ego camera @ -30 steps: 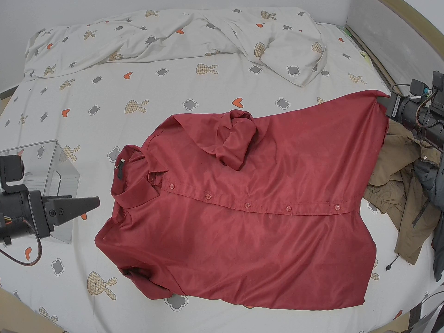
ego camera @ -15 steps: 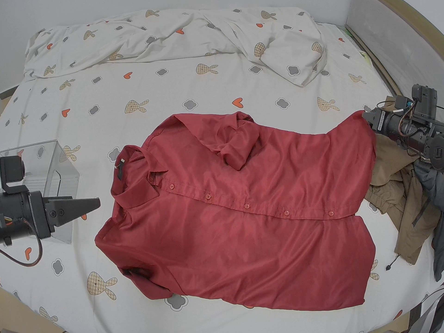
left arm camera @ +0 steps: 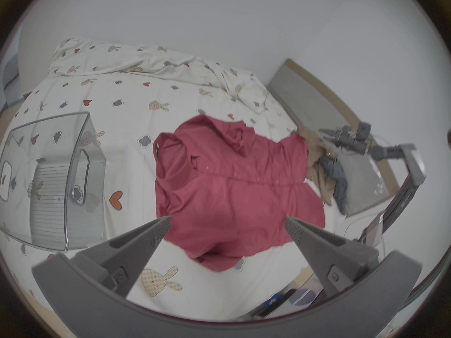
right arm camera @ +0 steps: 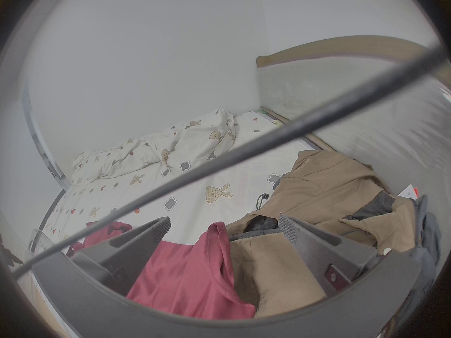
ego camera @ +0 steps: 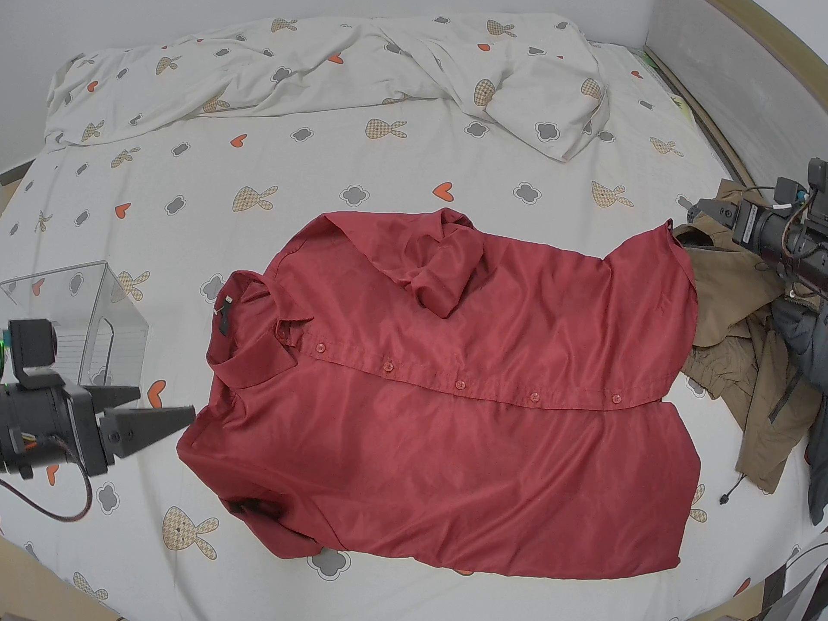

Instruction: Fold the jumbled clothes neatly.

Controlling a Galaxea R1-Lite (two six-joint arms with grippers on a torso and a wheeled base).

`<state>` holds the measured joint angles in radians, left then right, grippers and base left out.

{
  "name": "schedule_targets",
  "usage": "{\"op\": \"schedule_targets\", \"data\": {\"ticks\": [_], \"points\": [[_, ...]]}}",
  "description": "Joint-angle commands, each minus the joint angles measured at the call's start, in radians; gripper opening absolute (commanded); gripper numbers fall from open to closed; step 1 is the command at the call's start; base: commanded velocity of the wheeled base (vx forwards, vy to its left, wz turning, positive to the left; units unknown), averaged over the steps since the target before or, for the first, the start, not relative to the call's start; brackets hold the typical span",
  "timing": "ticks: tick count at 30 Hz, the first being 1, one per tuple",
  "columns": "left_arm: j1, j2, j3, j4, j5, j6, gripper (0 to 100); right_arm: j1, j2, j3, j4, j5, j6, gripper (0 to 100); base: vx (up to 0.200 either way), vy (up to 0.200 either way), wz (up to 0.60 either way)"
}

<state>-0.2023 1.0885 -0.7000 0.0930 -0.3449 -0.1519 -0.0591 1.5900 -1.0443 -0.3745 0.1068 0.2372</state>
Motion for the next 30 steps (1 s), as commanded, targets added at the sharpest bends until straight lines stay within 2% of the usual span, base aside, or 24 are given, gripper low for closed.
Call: {"op": "schedule_targets", "data": {"ticks": [1, 3, 4, 7, 14, 20, 21, 24, 28, 30], "points": [[-0.055, 0.007, 0.162, 0.005, 0.066, 0.129, 100, 0.136, -0.220, 0.208, 0.011, 0.045, 0.039, 100, 0.000, 0.000, 0.00], [-0.066, 0.010, 0.175, 0.005, 0.073, 0.137, 100, 0.148, -0.231, 0.221, 0.011, 0.045, 0.040, 100, 0.000, 0.000, 0.00], [-0.131, 0.033, 0.231, 0.002, 0.099, 0.143, 100, 0.205, -0.269, 0.274, 0.011, 0.045, 0.045, 100, 0.000, 0.000, 0.00], [-0.160, 0.097, 0.310, -0.004, 0.106, 0.152, 100, 0.269, -0.308, 0.323, 0.011, 0.042, 0.047, 100, 0.000, 0.000, 0.00], [-0.181, 0.175, 0.340, -0.016, 0.130, 0.169, 100, 0.300, -0.337, 0.360, 0.008, 0.045, 0.060, 100, 0.000, 0.000, 0.00], [-0.181, 0.289, 0.317, -0.082, 0.133, 0.083, 100, 0.303, -0.355, 0.360, 0.009, 0.045, 0.066, 100, 0.000, 0.000, 0.00], [-0.181, 0.367, 0.317, -0.148, 0.135, 0.035, 100, 0.305, -0.363, 0.360, 0.009, 0.045, 0.066, 100, 0.000, 0.000, 0.00], [-0.180, 0.453, 0.338, -0.279, 0.165, 0.032, 100, 0.305, -0.380, 0.362, 0.011, 0.045, 0.066, 100, 0.000, 0.000, 0.00], [-0.181, 0.514, 0.341, -0.388, 0.233, 0.034, 100, 0.305, -0.383, 0.362, 0.011, 0.045, 0.066, 100, 0.000, 0.000, 0.00], [-0.183, 0.536, 0.338, -0.423, 0.242, 0.035, 100, 0.303, -0.384, 0.362, 0.011, 0.045, 0.066, 100, 0.000, 0.000, 0.00]]}}
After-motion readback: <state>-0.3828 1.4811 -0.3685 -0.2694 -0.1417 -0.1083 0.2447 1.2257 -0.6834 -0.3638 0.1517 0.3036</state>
